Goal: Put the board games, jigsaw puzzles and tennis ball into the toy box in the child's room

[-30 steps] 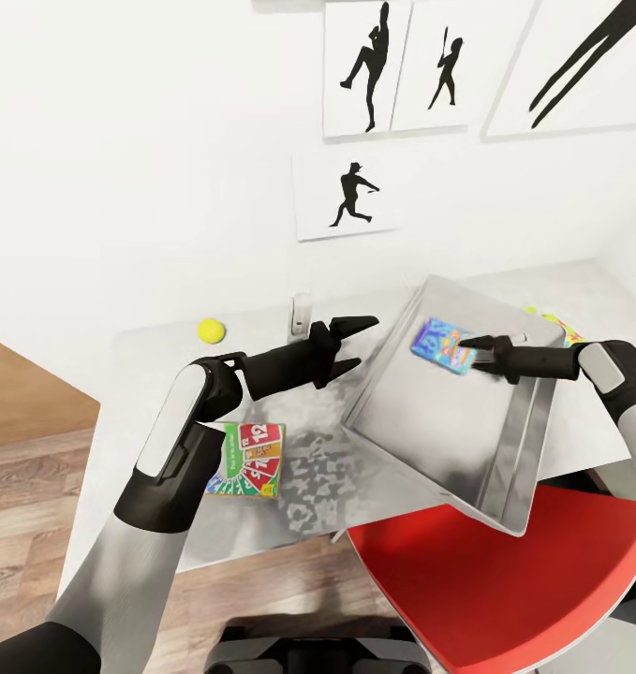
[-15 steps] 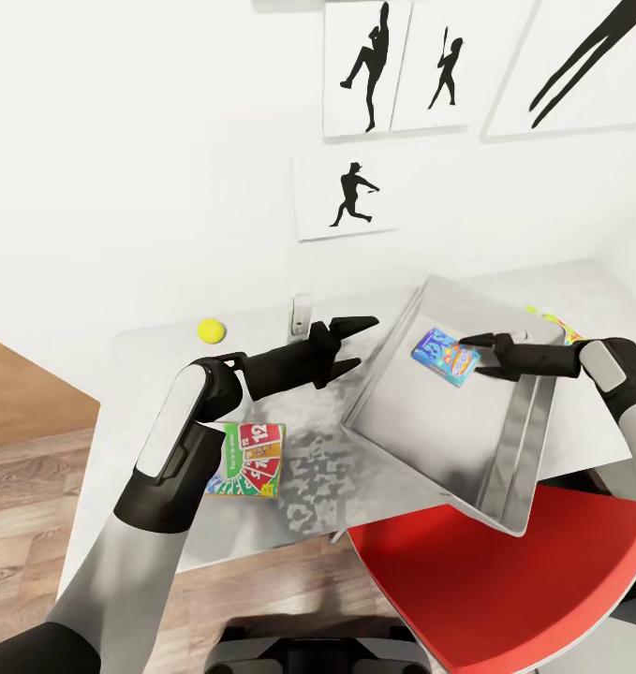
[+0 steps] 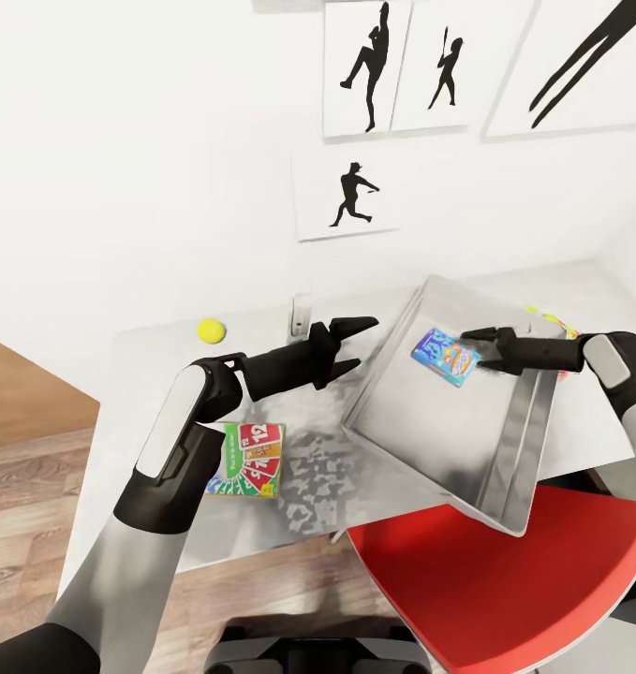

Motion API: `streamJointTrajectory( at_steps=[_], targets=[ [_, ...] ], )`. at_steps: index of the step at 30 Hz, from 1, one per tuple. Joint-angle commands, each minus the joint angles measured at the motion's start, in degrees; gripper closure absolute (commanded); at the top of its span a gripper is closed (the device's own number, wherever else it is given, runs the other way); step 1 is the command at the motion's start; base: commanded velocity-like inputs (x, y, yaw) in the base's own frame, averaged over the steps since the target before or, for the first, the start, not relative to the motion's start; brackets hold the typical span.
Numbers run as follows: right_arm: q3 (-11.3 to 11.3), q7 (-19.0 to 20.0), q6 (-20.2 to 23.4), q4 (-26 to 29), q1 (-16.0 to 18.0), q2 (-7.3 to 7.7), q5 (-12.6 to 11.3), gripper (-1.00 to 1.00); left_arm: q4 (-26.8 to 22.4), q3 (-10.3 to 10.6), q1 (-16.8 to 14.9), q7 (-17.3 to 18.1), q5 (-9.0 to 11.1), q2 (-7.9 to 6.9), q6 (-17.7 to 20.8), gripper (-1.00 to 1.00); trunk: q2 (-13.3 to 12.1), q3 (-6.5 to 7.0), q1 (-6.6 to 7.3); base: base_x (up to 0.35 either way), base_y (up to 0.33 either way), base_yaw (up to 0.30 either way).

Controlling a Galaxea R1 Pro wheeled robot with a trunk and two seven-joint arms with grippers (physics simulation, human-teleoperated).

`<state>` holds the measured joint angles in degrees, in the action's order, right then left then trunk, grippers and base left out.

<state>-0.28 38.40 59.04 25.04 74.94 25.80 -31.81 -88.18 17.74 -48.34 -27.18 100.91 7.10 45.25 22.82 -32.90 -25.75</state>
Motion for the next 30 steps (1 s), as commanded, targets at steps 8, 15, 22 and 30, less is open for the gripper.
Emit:
streamJointTrajectory(
  at_steps=[8,15,22,30],
  targets=[
    [-0.03,0.34,0.96,7.66,-0.60,0.78,0.38,-1.00,0.01,0.00,-0.01,-0.61,0.59,0.03,0.02,-1.00,0.09,-0.08,-0.03,0.000,0.000,0.000],
    [0.04,0.35,0.96,13.05,-1.15,1.78,0.41,-1.00,0.05,0.01,0.03,-0.65,0.54,0.02,0.02,-1.00,0.09,-0.08,-0.03,0.000,0.000,0.000],
    [-0.06,0.44,0.96,20.39,-3.95,3.00,0.37,-1.00,0.14,0.03,0.15,-0.55,0.43,0.00,0.02,-1.00,0.09,-0.08,-0.03,0.000,0.000,0.000],
    [-3.83,0.50,0.96,30.58,-9.66,3.58,0.30,-1.00,0.18,0.10,0.49,-0.67,0.17,-0.04,0.02,-1.00,0.09,-0.08,-0.03,0.000,0.000,0.000]
  ],
)
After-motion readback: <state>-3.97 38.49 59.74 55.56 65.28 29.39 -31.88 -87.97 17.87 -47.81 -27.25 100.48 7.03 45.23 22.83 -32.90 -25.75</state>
